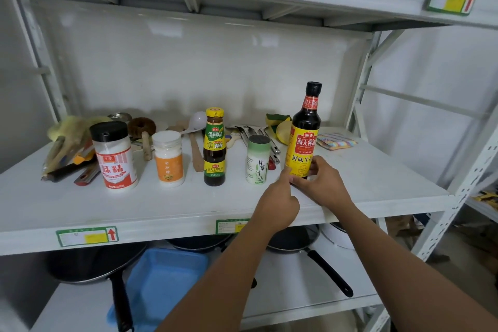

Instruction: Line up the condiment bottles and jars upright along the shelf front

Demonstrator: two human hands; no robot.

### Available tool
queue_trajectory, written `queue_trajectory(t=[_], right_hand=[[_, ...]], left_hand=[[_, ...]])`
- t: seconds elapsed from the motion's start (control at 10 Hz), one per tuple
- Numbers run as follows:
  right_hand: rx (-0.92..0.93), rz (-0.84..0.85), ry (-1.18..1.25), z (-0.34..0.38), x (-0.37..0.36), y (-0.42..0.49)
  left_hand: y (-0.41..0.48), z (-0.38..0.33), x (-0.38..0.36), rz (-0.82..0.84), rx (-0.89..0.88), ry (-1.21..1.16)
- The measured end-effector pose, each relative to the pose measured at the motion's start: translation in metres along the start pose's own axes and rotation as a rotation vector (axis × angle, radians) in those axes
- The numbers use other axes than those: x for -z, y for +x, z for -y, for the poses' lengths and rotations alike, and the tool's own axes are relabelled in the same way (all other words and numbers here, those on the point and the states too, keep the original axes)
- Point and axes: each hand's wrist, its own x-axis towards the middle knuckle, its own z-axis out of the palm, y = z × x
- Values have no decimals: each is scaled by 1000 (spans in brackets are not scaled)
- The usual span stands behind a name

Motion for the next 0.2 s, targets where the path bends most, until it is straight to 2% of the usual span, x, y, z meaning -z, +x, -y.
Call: queue_trajectory(t=[0.1, 0.2], right_hand=[[-24, -13, 4, 9, 1, -11], [-65, -123, 76, 19, 1, -32]], left_hand=[[-12, -7, 10, 55, 3, -15], [-46, -9, 26, 88, 4, -67]])
